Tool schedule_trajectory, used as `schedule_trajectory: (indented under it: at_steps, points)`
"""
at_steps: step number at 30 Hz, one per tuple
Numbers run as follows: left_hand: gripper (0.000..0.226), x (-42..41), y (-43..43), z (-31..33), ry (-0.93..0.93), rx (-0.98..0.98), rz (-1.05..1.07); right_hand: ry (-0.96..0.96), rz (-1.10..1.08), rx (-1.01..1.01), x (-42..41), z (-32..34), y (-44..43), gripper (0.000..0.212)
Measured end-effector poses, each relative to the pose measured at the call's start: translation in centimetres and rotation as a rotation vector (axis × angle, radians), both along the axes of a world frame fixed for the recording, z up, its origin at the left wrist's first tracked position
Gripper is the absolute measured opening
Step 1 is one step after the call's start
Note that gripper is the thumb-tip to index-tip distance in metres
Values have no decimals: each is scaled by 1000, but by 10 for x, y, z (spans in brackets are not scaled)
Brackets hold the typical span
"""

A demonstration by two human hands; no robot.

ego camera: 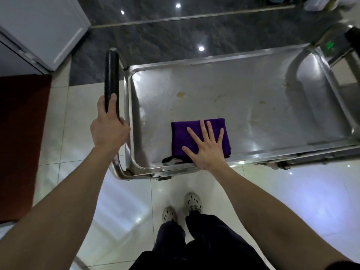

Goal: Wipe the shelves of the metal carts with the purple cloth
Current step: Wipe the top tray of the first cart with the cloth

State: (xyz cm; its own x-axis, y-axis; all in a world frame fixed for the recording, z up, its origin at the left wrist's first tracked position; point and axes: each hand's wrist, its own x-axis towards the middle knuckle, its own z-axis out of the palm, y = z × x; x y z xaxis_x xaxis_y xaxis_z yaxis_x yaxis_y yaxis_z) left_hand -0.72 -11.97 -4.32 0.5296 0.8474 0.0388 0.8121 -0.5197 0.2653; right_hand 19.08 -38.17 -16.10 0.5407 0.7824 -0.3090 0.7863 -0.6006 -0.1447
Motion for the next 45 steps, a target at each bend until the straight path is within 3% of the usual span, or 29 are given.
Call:
schedule_trajectory:
  at_steps: [5,11,17,21,29,34,37,41,45]
  points:
    - [78,-2,2,-8,-99,-62,3,1,-57,22,70,2,35,85]
    - [79,-4,0,-15,-139,-30,10,24,-155,48,151,-3,161,93]
    - [80,-2,2,-16,-133,13,28,14,-90,37,163,-5,253,99]
    - [80,2,4,-12,-114,7,33,12,-40,51,125,-2,229,93]
    - [82,3,0,-3,-131,-65,33,-39,192,226,-67,-31,83,86]
    - [83,2,-1,0,-161,-105,37,-26,287,203,-54,-29,72,81]
    - [80,1,1,-2,-156,-100,35,-24,272,166,2,-23,106,78]
    - [80,0,3,-6,-152,-78,36,1,97,93,76,-13,195,81]
    - [81,0,3,-8,-159,-66,43,43,65,51,96,-11,296,86]
